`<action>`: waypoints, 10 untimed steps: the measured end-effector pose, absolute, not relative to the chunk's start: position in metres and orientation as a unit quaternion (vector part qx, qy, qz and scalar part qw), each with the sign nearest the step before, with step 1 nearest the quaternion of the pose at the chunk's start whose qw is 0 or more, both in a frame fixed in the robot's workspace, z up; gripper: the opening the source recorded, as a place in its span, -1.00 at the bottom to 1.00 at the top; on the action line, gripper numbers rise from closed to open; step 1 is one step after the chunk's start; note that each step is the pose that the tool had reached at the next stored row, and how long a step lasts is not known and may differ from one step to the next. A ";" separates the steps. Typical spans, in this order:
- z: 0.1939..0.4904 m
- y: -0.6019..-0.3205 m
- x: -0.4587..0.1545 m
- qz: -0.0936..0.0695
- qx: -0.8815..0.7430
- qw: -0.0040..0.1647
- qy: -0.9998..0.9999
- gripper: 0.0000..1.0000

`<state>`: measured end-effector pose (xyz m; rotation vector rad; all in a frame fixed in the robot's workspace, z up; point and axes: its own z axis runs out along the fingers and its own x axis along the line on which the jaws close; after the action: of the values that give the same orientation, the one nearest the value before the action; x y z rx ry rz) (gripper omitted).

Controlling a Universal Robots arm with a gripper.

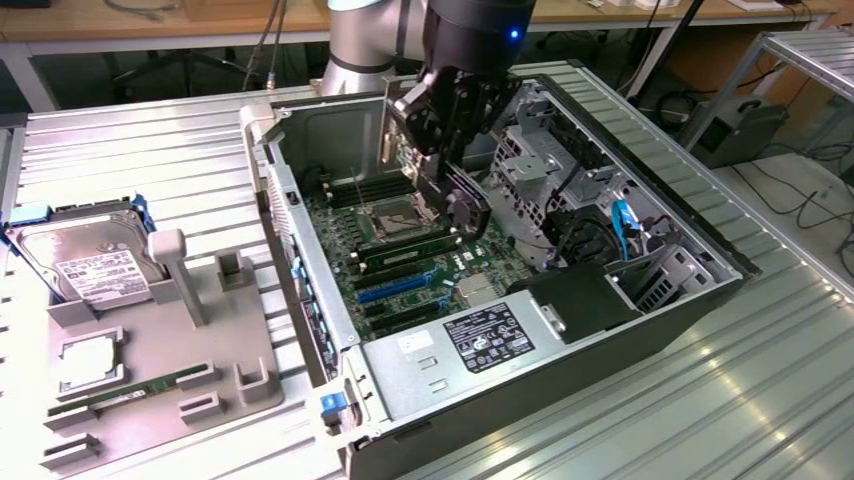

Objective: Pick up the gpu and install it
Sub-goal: 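Insert the gpu into the slot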

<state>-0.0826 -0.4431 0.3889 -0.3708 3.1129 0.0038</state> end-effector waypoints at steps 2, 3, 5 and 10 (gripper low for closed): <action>0.389 -0.443 -0.083 0.001 -0.138 0.003 0.990 -0.47; 0.389 -0.443 -0.083 0.001 -0.150 0.003 0.989 -0.47; 0.389 -0.443 -0.083 0.001 -0.176 0.003 0.984 -0.47; 0.388 -0.443 -0.083 0.002 -0.237 0.003 0.972 -0.47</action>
<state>-0.0826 -0.4431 0.3878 -0.7422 3.0458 0.0051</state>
